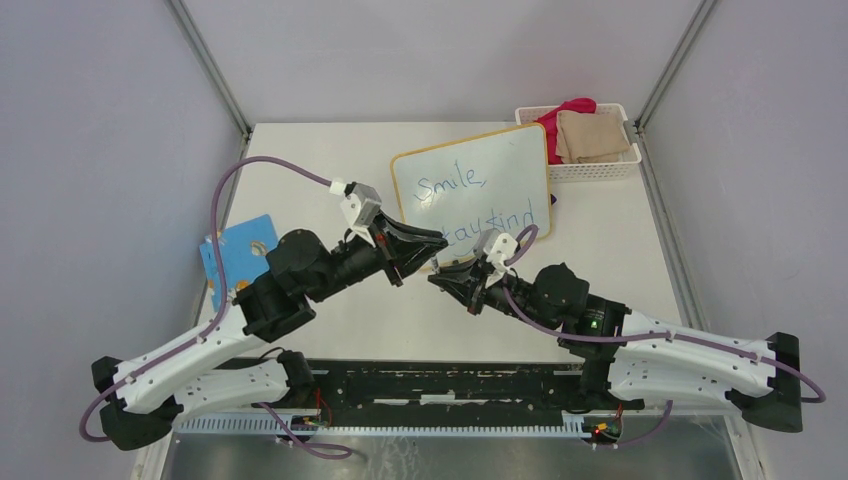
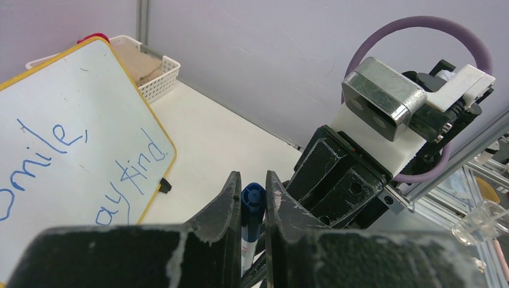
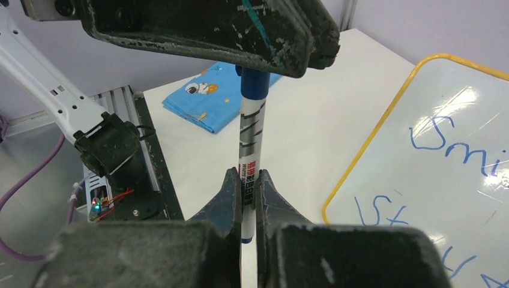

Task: Write a sentence on the whiteboard
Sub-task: Close the whiteboard marker at the center of the board.

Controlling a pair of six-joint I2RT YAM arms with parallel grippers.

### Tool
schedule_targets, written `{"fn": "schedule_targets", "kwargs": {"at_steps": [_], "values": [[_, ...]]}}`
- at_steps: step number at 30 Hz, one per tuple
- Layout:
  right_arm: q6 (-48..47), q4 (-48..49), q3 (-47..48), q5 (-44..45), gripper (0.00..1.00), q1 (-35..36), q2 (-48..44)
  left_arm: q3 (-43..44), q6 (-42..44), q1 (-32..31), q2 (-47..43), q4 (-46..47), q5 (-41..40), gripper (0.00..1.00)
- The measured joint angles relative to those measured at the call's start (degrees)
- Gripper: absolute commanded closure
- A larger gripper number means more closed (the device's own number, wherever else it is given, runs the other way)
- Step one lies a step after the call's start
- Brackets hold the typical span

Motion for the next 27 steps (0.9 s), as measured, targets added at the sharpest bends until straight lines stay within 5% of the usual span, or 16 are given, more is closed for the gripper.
{"fn": "schedule_targets", "kwargs": {"at_steps": [3,8,12,27], "values": [[-0.02,-0.28,-0.09,0.79,1.00,0.00,-0.07,-1.09,-0.57,0.13,-0.11,1.53,-0.11,0.92],[-0.20,-0.52,-0.09,0.81,1.00,0.02,-0.07,-2.51,-2.23,0.11,-1.95,1.86,-0.98,0.49],[-0.79,4.28,0.85,0.55,1.00,0.02,-0.24,-2.89,-4.76,-0.92,-3.06,-2.40,-1.44,0.34],[-0.98,6.10,1.01,-0.11,1.00,0.02,-1.55,-2.62,-6.21,-0.96,-5.95,-4.92,-4.96,0.39]]}}
